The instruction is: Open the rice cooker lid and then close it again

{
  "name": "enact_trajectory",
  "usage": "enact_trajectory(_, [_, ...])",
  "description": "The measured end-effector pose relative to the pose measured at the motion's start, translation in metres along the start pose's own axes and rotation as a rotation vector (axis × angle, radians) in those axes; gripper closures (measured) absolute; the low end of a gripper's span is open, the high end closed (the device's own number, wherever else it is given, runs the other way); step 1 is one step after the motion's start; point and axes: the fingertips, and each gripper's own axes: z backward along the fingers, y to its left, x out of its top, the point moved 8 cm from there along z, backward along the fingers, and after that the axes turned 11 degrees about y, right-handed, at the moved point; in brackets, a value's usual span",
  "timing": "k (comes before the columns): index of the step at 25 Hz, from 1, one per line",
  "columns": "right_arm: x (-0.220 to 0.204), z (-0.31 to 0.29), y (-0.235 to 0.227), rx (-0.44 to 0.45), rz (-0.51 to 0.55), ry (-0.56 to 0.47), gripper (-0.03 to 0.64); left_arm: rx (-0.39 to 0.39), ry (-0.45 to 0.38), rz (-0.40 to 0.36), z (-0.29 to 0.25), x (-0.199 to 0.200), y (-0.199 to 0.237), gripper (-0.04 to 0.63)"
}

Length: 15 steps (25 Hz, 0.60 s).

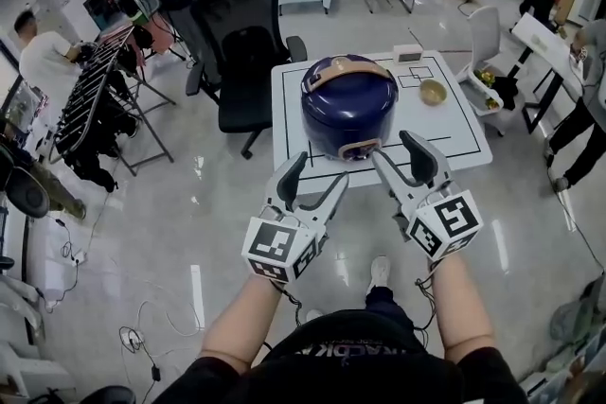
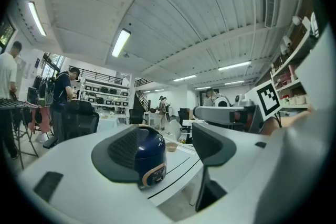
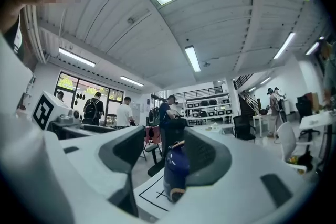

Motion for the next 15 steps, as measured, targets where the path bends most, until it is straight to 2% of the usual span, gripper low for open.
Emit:
enact_trajectory(5, [0.005,-0.021,-0.046,0.015,0.036,-0.006,0.367,0.025,-0.001,-0.011,-0.044,0.010,0.001,0.269])
enact_trajectory(15, [0.014,-0.056,-0.109,0.079,0.067,-0.004,0.364,0.101,0.008,-0.023,-0.098,0.032,0.002,0.268])
